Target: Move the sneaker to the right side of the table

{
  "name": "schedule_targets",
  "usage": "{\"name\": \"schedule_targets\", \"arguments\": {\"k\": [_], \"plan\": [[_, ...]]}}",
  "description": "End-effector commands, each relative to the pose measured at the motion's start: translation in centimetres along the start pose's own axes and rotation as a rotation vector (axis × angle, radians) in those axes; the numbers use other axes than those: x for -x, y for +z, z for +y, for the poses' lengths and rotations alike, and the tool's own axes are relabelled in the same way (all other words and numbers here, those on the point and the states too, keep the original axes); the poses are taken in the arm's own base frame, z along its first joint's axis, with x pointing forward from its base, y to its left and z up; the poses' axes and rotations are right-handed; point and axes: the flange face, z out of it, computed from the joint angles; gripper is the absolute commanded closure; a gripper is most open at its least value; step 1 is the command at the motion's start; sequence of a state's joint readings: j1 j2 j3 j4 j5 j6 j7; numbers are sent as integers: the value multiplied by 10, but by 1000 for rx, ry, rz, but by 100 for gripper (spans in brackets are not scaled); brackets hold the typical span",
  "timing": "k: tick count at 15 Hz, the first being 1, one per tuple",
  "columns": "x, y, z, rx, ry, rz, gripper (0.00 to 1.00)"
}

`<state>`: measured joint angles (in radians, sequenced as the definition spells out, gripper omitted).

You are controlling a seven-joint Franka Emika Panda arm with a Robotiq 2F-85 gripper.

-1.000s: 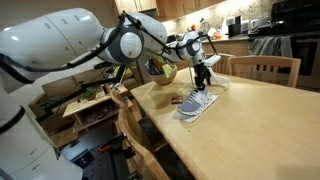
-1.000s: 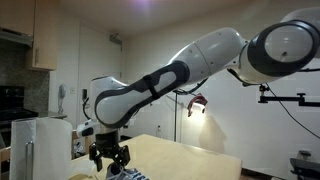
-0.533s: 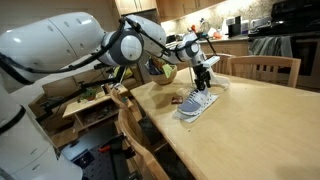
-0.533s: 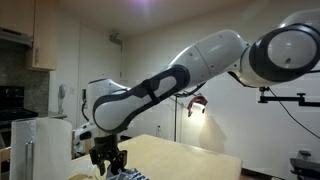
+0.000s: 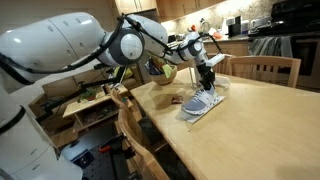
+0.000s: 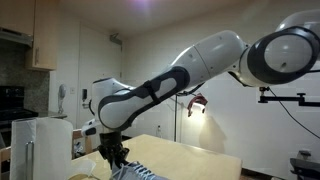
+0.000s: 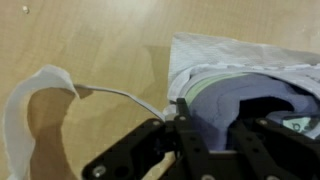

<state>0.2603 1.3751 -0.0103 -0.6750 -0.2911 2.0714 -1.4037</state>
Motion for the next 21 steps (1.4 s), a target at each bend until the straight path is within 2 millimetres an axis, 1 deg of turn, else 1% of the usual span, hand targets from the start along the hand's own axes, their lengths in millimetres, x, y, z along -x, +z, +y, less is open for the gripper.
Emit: {"name": "schedule_targets", "arguments": {"k": [1, 2, 3, 4, 8, 13, 18, 19, 20, 21], "plan": [[36, 5, 3, 3, 69, 18, 99], [46, 9, 2, 0, 88, 31, 100], [57, 12, 1, -3, 105, 48, 97], [67, 16, 1, -1, 129, 57, 98], [104, 25, -1, 10, 219, 121, 97], [134, 35, -3, 40, 312, 167, 97], [152, 38, -4, 74, 417, 163, 97], [154, 38, -3, 83, 441, 154, 63], [155, 38, -3, 87, 449, 159, 62], [153, 36, -2, 90, 446, 155, 55]]}}
